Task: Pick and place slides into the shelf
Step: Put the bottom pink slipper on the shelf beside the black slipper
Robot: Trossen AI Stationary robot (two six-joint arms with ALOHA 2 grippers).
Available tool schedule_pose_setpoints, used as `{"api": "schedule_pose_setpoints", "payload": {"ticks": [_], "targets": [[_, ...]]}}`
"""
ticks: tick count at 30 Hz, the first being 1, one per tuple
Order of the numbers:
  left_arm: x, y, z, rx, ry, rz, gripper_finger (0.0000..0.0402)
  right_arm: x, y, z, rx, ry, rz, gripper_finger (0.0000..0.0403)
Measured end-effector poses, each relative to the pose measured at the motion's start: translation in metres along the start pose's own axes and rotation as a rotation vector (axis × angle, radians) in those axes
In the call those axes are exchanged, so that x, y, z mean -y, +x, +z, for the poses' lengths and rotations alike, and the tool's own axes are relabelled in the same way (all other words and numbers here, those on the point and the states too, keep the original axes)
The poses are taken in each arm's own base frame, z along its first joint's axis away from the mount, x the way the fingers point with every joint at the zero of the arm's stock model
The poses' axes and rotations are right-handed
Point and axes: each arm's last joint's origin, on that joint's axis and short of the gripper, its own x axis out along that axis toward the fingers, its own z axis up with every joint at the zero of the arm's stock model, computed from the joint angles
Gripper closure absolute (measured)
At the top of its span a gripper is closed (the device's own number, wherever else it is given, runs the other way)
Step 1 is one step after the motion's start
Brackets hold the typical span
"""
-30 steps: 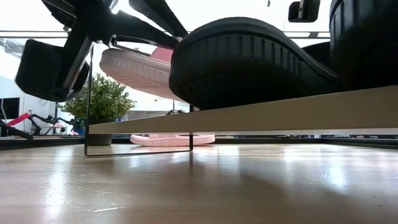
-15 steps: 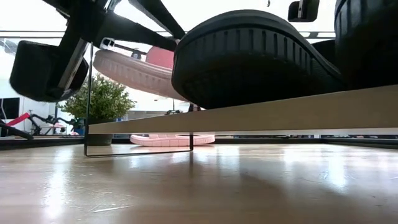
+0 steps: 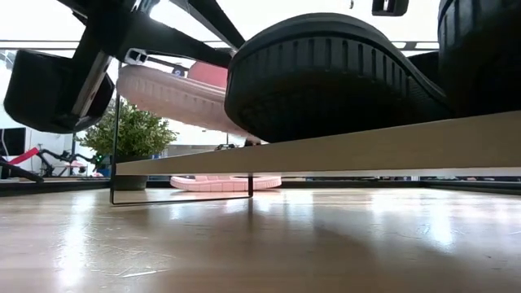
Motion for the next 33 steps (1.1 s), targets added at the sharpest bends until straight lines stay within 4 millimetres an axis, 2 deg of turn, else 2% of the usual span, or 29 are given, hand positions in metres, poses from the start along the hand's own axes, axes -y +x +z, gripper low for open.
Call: {"api": "schedule_pose_setpoints", "payload": {"ticks": [8,16,25,33], "targets": [[0.001,0.000,-0.001,-0.020,-0.011,-0.002,0.0313,0.001,0.003,0.000,-0.005,0.006,-0.007,0.0394],[0.000,0.000,-0.001,-0.038,-0.011,0.004,0.0279,0.003,0.006,-0.001,-0.012,0.015,-0.016,0.0394],[-0.001,0.001,-0.001,-0.053,0.005,0.017,0.0271,0.003,0.005,-0.001,-0.013,0.014,-0.013,0.0394],[-0.001,0.010,0.005,-0.082,0.033,0.050,0.0271,0.003,0.006,-0.001,-0.014,0.011,-0.013,0.0394]]}}
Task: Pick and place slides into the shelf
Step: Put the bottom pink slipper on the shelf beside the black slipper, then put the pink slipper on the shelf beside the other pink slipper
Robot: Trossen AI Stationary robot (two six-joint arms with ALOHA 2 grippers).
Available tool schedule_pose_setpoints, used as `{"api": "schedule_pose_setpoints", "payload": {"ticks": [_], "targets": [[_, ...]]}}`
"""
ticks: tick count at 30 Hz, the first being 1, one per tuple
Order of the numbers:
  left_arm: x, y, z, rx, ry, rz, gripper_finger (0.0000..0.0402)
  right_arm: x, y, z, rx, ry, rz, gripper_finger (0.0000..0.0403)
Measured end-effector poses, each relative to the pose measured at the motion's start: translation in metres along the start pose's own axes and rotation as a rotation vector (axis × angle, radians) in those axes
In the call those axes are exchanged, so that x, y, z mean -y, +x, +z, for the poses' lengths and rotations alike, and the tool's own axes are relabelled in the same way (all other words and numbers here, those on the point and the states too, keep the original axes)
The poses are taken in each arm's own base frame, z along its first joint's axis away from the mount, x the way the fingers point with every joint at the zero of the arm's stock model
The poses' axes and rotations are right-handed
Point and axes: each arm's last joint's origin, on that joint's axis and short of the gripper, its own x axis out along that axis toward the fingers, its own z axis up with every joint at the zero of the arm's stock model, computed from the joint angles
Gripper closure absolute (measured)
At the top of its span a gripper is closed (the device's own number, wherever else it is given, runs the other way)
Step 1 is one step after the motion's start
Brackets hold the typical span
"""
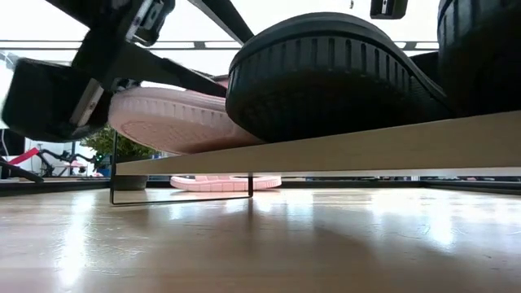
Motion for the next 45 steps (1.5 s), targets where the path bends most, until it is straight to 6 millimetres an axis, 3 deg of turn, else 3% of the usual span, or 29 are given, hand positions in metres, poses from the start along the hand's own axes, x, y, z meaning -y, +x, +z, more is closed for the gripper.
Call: {"api": "schedule_pose_setpoints", "payload": {"ticks": [8,28,45], "targets": [[0.003,-0.002,0.008,-0.010,0.037,0.025,0.0271,0.000,0.000,0.000,0.000,-0.003,-0.001,0.0394],[0.000,-0.004,0.005,-0.094,0.054,0.063,0.0271,0.000,0.000,0.000,0.002,0.000,-0.002,0.0394],[0.017,-0.043,0.024,-0.122,0.142,0.089,0.0271,0.000,0.000,0.000,0.001,0.000,-0.003,0.0394]]}}
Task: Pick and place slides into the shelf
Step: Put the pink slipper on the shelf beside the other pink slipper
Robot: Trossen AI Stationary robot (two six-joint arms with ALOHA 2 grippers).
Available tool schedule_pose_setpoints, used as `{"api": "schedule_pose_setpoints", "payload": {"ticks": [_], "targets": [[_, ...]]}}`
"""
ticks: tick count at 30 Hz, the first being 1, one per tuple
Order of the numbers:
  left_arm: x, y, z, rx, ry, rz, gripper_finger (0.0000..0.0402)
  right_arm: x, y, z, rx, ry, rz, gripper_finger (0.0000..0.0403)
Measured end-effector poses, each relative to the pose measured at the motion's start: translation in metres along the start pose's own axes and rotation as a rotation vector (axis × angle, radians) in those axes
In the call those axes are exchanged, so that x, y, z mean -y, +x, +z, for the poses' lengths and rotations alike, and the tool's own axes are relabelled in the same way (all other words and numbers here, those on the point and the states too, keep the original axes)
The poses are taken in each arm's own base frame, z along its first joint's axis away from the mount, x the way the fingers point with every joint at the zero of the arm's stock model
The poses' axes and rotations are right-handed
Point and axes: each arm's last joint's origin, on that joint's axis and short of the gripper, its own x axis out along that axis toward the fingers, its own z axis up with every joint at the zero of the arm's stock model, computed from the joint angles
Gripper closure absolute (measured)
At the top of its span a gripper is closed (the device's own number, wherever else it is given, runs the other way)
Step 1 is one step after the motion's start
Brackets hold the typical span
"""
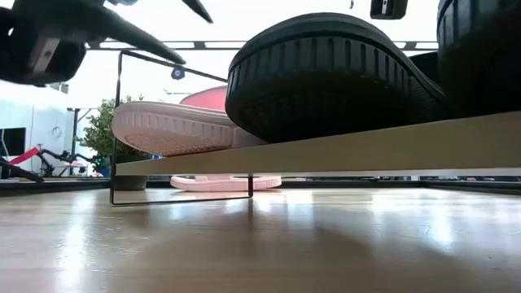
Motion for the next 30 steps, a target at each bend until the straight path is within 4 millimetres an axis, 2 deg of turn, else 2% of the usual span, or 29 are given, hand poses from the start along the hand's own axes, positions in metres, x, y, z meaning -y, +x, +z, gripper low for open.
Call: {"api": "schedule_pose_setpoints", "payload": {"ticks": [12,17,23,30], "targets": [[0.016,-0.027,0.025,0.118,0.069,-0.069,0.0271,0.000,0.000,0.000,-0.003,-0.001,-0.004,0.0394],[0.025,-0.054,0.051,0.217,0.099,-0.093,0.0271,0.003,0.001,-0.002,-0.016,0.006,-0.024,0.0394],[0.021,-0.082,0.086,0.286,0.149,-0.038,0.0271,0.007,0.010,-0.004,-0.036,0.030,-0.050,0.0394],[0.011,-0.093,0.118,0.337,0.191,0.060,0.0271,0.010,0.027,-0.012,-0.082,0.027,-0.052,0.0394]]}}
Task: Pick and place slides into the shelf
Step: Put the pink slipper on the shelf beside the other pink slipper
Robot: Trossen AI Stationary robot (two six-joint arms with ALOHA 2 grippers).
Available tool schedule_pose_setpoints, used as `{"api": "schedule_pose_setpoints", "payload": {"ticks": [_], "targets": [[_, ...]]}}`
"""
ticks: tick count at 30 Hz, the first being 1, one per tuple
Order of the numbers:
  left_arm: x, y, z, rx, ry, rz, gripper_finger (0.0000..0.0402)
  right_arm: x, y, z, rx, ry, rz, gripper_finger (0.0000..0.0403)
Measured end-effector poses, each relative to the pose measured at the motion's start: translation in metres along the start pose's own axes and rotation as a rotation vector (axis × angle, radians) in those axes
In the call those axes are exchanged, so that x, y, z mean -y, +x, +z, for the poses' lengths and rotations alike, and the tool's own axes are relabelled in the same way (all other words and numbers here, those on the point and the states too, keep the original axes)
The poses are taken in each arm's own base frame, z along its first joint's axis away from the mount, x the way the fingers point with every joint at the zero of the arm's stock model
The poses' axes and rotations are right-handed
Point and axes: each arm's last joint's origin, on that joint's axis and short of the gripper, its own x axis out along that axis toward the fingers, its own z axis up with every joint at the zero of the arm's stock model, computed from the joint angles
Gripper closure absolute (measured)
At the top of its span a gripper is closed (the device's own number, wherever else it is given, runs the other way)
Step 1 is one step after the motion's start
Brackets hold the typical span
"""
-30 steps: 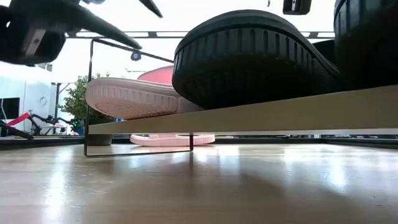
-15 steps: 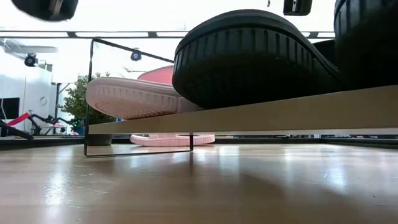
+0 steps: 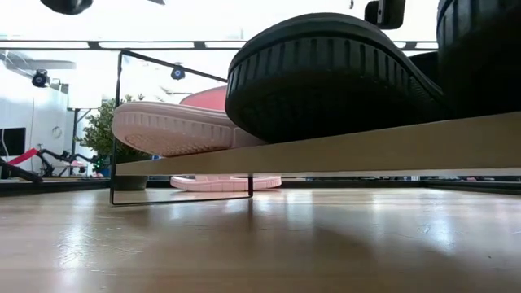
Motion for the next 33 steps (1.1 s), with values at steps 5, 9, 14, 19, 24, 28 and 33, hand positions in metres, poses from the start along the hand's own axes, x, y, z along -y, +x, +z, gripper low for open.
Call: {"api": "schedule_pose_setpoints", "payload": {"ticks": [5,9,14,19,24,28,33], "targets": [[-0.008,0.014,0.009,0.028,0.013,0.073,0.0271,-0.003,0.010,-0.004,-0.006,-0.007,0.036,0.0394],[-0.012,0.028,0.016,0.036,0.012,0.136,0.0271,-0.006,0.016,-0.005,-0.001,-0.010,0.069,0.0394],[-0.017,0.042,0.026,0.044,-0.009,0.197,0.0271,-0.008,0.016,-0.008,0.006,-0.008,0.062,0.0394],[-0.026,0.049,0.038,0.055,0.004,0.273,0.0271,-0.008,0.016,-0.009,0.003,-0.008,0.064,0.0394],[-0.035,0.054,0.052,0.068,-0.031,0.316,0.0271,-0.010,0.016,-0.011,-0.005,-0.011,0.069,0.0394],[-0.046,0.055,0.060,0.095,-0.089,0.303,0.0271,-0.011,0.017,-0.013,-0.015,-0.013,0.074,0.0394],[-0.069,0.055,0.060,0.131,-0.207,0.222,0.0271,-0.012,0.017,-0.015,-0.023,-0.017,0.078,0.0394]]}}
